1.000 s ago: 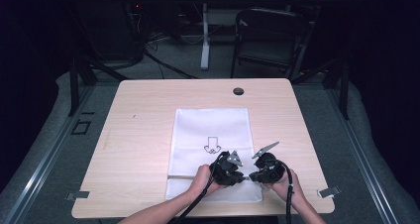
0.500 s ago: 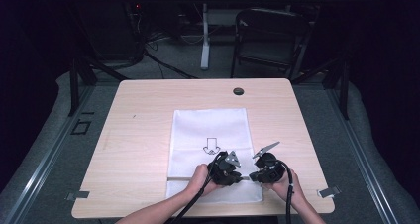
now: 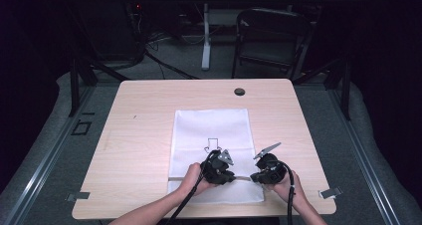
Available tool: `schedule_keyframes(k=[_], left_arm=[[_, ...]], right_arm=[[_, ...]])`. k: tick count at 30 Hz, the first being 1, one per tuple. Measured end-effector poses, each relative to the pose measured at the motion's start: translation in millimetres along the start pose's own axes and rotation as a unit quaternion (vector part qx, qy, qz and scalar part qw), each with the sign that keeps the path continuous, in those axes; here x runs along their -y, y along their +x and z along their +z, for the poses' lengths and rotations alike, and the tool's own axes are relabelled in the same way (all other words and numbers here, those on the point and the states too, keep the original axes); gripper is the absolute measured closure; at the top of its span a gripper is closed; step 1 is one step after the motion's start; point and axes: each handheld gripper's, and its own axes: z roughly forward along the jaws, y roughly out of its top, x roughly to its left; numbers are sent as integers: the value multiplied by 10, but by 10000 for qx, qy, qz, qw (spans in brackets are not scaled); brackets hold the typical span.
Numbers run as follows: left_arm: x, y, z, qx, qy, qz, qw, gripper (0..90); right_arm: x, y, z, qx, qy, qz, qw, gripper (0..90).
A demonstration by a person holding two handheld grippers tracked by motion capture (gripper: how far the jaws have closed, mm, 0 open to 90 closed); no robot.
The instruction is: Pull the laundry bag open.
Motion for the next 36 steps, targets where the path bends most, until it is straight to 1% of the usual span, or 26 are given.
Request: schedule_keyframes(k=[4, 5, 8, 10, 12, 13, 14, 15, 16, 17, 19, 20, 22, 23, 24, 25, 26, 28, 30, 31, 33, 36], left_arm=[[14, 11, -15, -11, 16, 12, 10000, 815], [20, 18, -16, -3, 5, 3, 10000, 815], [23, 37, -9, 5, -8, -23, 10000, 815], [21, 43, -5, 8, -20, -32, 10000, 815], [21, 47, -4, 12, -19, -30, 10000, 814], [24, 52, -1, 66, -25, -54, 10000, 814], [25, 56, 0, 72, -29, -60, 10000, 814], [28, 60, 3, 92, -51, -64, 9999, 814], [28, 65, 5, 97, -52, -67, 9999, 814], [27, 73, 6, 94, -51, -62, 9999, 814], [23, 78, 11, 123, -48, -63, 9999, 814], [21, 82, 15, 129, -64, -66, 9999, 814], [16, 84, 20, 136, -74, -77, 9999, 814], [16, 82, 21, 133, -74, -75, 9999, 814], [14, 79, 19, 128, -59, -66, 9999, 814], [16, 78, 21, 144, -73, -61, 9999, 814], [15, 77, 21, 140, -72, -61, 9999, 814], [13, 78, 20, 130, -58, -57, 9999, 814], [9, 76, 20, 112, -46, -36, 9999, 814], [4, 74, 19, 95, -25, -20, 9999, 814], [-5, 72, 19, 97, 5, 17, 10000, 814], [-17, 69, 19, 77, 38, 48, 10000, 814]], right_arm=[[4, 3, 4, 10, -33, 48, 10000, 900], [0, -2, 0, 1, 2, 14, 10000, 900], [-1, 2, 0, 17, 6, 48, 10000, 900], [-5, 10, -3, 94, 51, 13, 9999, 900], [-6, 23, 2, 111, 22, 60, 9999, 900], [-7, 25, 2, 120, 26, 60, 9999, 900], [-14, 28, -1, 104, 51, 55, 9999, 900], [-23, 30, -5, 182, 108, -28, 9998, 900], [-33, 32, -12, 159, 104, -67, 9998, 900], [-40, 37, -27, 115, -61, 47, 9999, 900], [-67, 49, -55, 158, -206, -10, 9997, 900], [-77, 56, -58, 193, -249, -28, 9995, 900], [-105, 78, -44, 176, -287, -115, 9994, 900], [-120, 84, -24, 183, -234, -165, 9994, 900], [-123, 94, -2, 159, -292, -110, 9994, 900], [-131, 95, 15, 102, -259, -125, 9995, 900], [-137, 96, 36, 143, -200, -161, 9996, 900], [-136, 99, 86, 98, -101, -159, 9998, 900], [-124, 83, 85, 80, -71, -162, 9998, 900], [-116, 80, 90, 18, -119, -109, 9999, 900], [-110, 88, 95, 110, -115, -175, 9997, 900], [-112, 99, 94, 159, -90, -229, 9996, 900]])
